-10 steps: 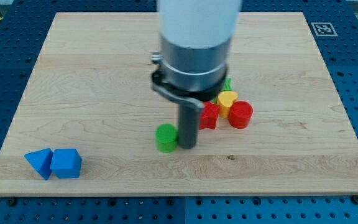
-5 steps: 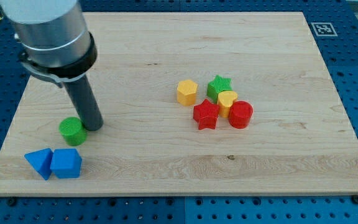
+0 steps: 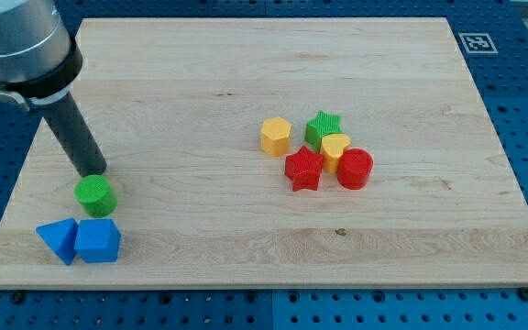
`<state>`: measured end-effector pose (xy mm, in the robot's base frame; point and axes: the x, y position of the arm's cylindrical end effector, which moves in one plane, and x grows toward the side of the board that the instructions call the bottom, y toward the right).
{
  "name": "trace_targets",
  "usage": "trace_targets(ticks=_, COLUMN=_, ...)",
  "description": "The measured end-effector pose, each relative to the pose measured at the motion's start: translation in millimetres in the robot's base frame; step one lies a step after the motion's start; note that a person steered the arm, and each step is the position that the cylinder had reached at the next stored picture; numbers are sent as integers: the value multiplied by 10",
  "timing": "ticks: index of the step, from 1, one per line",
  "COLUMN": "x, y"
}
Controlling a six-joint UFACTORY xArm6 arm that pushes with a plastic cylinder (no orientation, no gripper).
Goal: Drag the green circle to the top of blue blocks
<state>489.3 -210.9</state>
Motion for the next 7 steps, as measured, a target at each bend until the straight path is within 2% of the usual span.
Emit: trace_targets(ticks=7, x=269, y=248)
